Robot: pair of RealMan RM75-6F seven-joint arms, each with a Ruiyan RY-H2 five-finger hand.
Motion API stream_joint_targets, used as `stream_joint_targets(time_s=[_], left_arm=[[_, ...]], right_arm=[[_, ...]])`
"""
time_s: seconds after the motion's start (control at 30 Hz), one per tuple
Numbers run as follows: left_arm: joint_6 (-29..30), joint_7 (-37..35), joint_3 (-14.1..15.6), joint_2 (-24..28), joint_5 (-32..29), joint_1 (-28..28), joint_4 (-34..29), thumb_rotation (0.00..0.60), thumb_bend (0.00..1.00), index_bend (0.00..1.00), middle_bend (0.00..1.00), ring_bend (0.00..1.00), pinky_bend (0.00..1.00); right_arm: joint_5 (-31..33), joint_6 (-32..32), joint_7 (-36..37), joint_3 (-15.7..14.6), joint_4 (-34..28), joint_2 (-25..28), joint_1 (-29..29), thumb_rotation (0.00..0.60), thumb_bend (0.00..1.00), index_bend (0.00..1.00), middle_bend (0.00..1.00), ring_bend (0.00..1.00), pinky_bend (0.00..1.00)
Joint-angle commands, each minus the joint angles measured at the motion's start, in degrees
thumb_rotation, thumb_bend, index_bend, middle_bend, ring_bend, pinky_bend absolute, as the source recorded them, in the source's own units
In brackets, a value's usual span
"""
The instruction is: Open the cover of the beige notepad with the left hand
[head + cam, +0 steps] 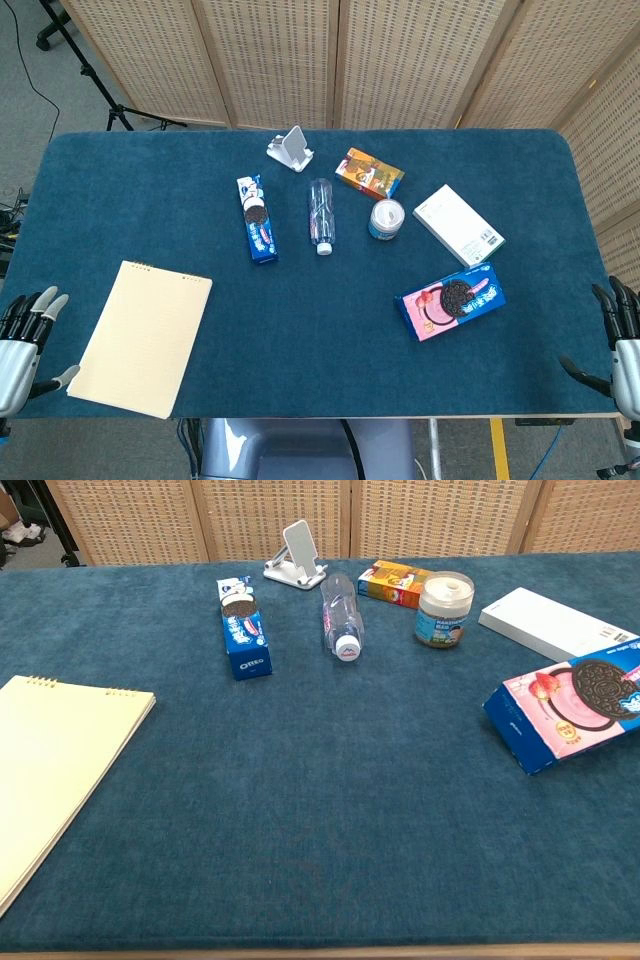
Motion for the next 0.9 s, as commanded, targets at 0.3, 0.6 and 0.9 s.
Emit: stream_joint_targets(time_s=[0.3, 0.6, 0.9], left_arm=[[-1.93, -0.88, 2.15, -1.29, 2.86, 0.23, 3.61, 0.600, 0.00, 0.00, 0.00, 0.00, 0.00], [-2.53, -22.04, 7.85, -9.67, 9.35, -0.08, 29.57, 0.600, 0.08, 0.00, 0.00, 0.00, 0.00], [-2.66, -27.52, 9.57, -12.92, 9.52, 1.24, 39.24, 0.600, 0.10, 0.05, 0.00, 0.00, 0.00]], right_arm=[[-0.19, 0.30, 1.54, -0.14, -0.68, 0.72, -0.36, 0.600, 0.00, 0.00, 0.00, 0.00, 0.00], [0.00, -0.72, 1.09, -0.47, -0.81, 0.46, -0.12, 0.600, 0.00, 0.00, 0.00, 0.00, 0.00], [0.10, -1.04, 1.21, -0.60, -1.07, 0.47, -0.11, 0.600, 0.00, 0.00, 0.00, 0.00, 0.00]])
